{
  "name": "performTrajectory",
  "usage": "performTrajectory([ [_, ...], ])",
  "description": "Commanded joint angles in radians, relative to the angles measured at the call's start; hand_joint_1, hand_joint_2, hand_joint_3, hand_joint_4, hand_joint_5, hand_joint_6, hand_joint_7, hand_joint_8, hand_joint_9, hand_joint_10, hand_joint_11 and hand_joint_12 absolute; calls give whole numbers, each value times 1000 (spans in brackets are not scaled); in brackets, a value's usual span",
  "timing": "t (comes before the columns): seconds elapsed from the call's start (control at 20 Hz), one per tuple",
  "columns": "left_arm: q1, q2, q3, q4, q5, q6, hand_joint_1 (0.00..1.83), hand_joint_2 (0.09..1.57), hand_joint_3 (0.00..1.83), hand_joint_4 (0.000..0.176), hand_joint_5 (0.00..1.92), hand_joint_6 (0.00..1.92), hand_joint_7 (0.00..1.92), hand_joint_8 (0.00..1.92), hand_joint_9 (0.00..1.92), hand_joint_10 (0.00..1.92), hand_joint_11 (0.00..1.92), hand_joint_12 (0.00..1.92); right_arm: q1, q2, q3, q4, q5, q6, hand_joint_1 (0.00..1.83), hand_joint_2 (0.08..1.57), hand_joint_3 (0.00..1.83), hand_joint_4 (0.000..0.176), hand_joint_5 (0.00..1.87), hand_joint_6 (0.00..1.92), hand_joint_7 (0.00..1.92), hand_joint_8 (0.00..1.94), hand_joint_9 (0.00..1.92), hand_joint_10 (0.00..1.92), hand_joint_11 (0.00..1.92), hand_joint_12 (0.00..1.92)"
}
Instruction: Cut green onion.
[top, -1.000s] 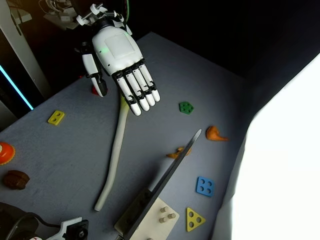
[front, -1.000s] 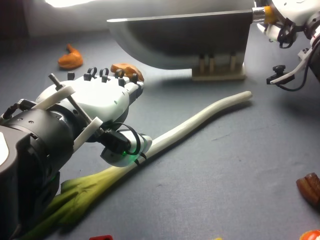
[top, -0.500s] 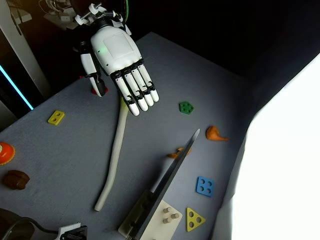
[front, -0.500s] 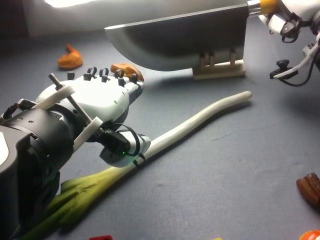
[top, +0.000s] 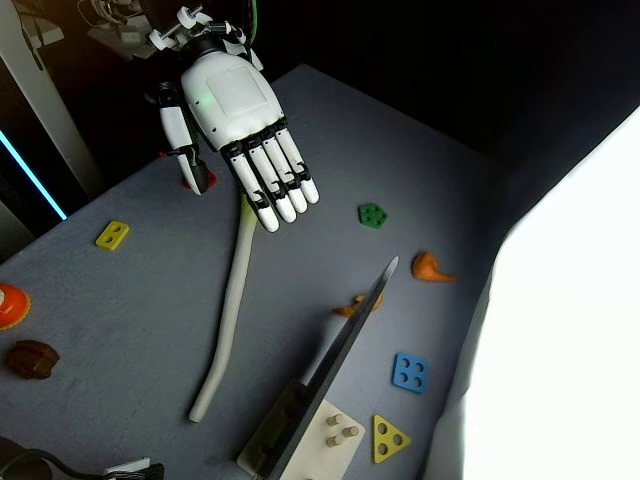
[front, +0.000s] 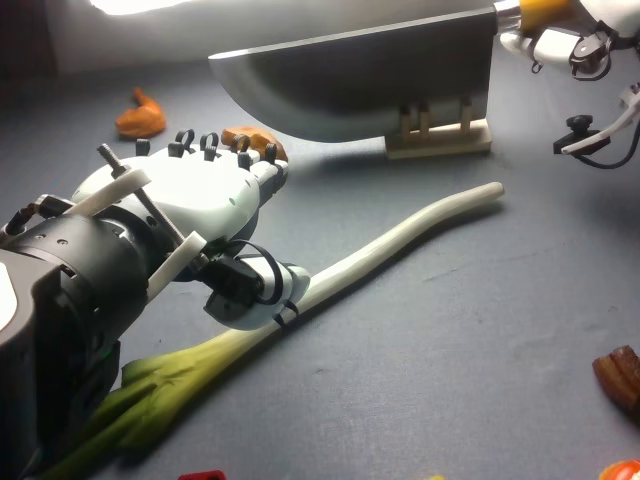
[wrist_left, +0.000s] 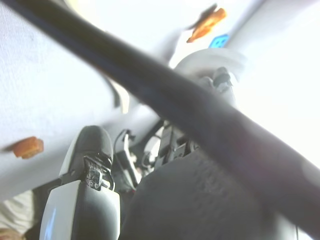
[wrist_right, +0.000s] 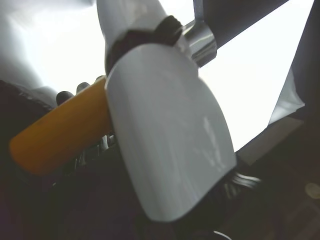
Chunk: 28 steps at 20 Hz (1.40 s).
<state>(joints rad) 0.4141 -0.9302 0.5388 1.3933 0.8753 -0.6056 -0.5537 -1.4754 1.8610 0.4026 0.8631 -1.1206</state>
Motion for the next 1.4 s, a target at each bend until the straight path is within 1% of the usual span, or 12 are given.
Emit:
performTrajectory([
  [0.0,-13,3,0,74,15,2,379,1326,0,0,71,6,17,4,9,1,0,7,0,14,5,-6,125,1,725,1020,0,37,0,0,0,0,8,1,0,362],
  [0.1,-15,2,1,74,16,2,414,1321,0,0,93,11,36,7,22,4,24,23,-1,36,-25,-7,125,1,718,986,0,52,0,0,0,0,0,0,0,33],
  [0.15,-15,2,1,73,18,2,424,1320,0,0,89,8,26,2,13,0,16,23,-1,42,-35,-7,125,1,719,986,0,59,0,0,0,0,0,0,0,6],
  [0.3,-16,2,1,72,19,2,378,1338,3,0,82,2,18,2,0,0,0,18,6,61,-72,-9,128,-10,765,974,0,69,0,0,0,0,0,0,0,0],
  [0.7,-16,3,1,72,19,2,381,1337,1,0,96,1,32,0,13,0,0,87,2,130,-152,-21,136,-29,817,953,0,77,0,0,0,0,0,0,0,0],
  [0.9,-16,2,1,72,19,2,376,1340,2,0,87,1,35,1,10,0,0,15,-2,221,-257,-25,139,-29,785,939,0,76,0,0,0,0,0,0,0,0],
  [0.95,-17,2,1,72,19,2,400,1335,0,0,82,1,40,3,9,0,0,2,-3,236,-272,-26,139,-29,740,922,0,65,0,0,0,0,0,0,0,0],
  [1.1,-44,-3,0,52,30,2,371,1342,3,0,74,4,39,4,14,4,0,0,-7,295,-348,-29,140,-29,731,906,0,56,0,0,0,0,0,0,0,0],
  [1.15,-58,-8,-10,45,56,2,424,1335,0,0,81,5,32,3,11,2,0,0,-8,354,-445,-64,140,-29,725,900,0,51,0,0,0,0,0,0,0,0],
  [1.25,-62,-8,-18,45,56,2,424,1335,0,0,81,5,32,3,11,2,0,0,-8,403,-531,-72,140,-29,725,900,0,51,0,0,0,0,0,0,0,0],
  [1.3,-65,-7,-25,45,56,2,407,1342,2,4,57,2,16,1,1,0,0,0,-8,427,-576,-75,140,-29,686,885,0,65,0,0,0,0,0,0,0,0],
  [1.35,-70,-8,-33,40,59,2,407,1342,2,4,57,2,16,1,1,0,0,0,-9,450,-619,-80,140,-29,686,885,0,65,0,0,0,0,0,0,0,0],
])
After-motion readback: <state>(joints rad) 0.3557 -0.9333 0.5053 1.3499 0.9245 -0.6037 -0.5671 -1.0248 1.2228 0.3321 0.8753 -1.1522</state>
